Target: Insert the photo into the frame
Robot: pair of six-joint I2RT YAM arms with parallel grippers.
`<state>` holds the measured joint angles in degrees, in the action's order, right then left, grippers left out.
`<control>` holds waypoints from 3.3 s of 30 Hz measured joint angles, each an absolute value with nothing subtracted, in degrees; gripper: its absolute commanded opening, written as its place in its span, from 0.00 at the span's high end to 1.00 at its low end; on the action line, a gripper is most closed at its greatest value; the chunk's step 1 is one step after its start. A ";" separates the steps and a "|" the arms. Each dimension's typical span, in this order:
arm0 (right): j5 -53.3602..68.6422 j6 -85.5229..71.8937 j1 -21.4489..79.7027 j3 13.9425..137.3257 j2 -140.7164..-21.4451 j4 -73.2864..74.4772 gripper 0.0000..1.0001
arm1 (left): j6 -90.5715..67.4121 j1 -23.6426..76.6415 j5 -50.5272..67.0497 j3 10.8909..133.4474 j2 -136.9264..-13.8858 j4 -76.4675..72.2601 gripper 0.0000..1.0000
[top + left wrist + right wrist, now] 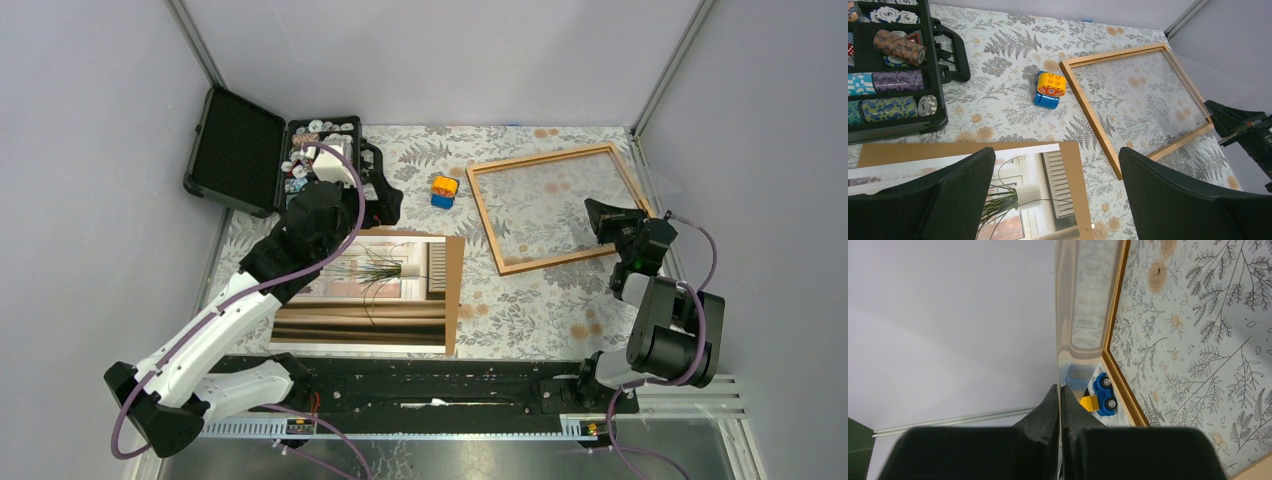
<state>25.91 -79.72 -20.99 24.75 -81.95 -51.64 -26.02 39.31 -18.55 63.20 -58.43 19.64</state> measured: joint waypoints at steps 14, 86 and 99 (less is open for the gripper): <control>25.06 -79.33 -20.99 25.45 -85.60 -52.58 1.00 | -31.92 39.05 -0.91 63.20 -73.23 16.49 0.12; 15.79 -74.08 -20.99 19.22 -90.76 -53.08 0.72 | -65.91 44.82 8.05 67.40 -125.60 -34.59 1.00; 15.55 -82.35 -20.49 17.52 -102.50 -66.81 0.87 | -66.35 44.53 6.87 66.19 -125.23 -35.94 1.00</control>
<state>15.55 -82.35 -20.49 17.52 -102.50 -66.81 -66.35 44.53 6.87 66.19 -125.23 -35.94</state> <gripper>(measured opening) 0.155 0.005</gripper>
